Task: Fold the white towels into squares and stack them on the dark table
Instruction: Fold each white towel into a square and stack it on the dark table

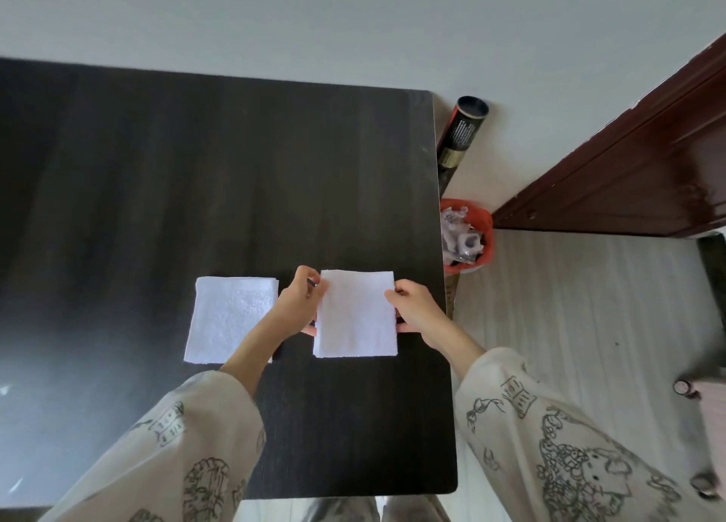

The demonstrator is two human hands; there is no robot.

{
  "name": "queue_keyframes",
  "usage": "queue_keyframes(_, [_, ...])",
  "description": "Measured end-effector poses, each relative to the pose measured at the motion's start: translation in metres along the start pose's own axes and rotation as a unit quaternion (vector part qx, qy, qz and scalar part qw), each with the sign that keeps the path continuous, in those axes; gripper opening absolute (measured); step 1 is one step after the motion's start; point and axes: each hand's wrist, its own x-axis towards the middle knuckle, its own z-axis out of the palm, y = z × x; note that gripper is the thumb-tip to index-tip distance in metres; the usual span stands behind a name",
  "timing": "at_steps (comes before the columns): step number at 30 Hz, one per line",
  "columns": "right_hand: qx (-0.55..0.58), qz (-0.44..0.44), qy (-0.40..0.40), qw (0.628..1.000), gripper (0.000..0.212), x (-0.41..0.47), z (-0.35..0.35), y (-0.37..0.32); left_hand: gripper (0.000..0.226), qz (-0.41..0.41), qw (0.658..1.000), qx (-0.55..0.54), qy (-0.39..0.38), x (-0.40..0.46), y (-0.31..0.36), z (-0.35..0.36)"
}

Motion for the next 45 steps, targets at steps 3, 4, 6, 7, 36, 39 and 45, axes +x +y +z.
queue_keyframes(3, [-0.005,0.001,0.002,1.0,0.029,0.003,0.002,0.001,0.015,0.013,1.0,0.002,-0.001,0.002,-0.001,0.0])
queue_keyframes(4, [-0.007,0.003,0.004,1.0,0.028,0.004,0.002,0.002,0.016,0.015,1.0,0.005,-0.003,0.003,-0.002,0.0])
queue_keyframes(6, [-0.016,0.004,0.011,1.0,0.028,0.005,0.003,0.005,0.018,0.014,1.0,0.013,-0.006,0.004,-0.004,0.002])
queue_keyframes(7, [-0.023,0.001,0.016,1.0,0.028,0.006,0.003,0.006,0.02,0.012,1.0,0.016,-0.005,0.004,-0.005,0.003])
queue_keyframes(36, [0.097,-0.104,0.12,0.983,0.018,-0.093,-0.065,0.087,0.022,0.195,0.973,0.109,0.06,-0.078,0.041,0.075])
queue_keyframes(39, [0.162,-0.11,0.151,0.969,0.015,-0.136,-0.103,0.132,0.022,0.234,0.959,0.16,-0.023,-0.105,0.065,0.128])
queue_keyframes(45, [0.241,-0.117,0.261,0.927,0.011,-0.242,-0.185,0.263,0.025,0.345,0.896,0.254,-0.117,-0.186,0.119,0.269])
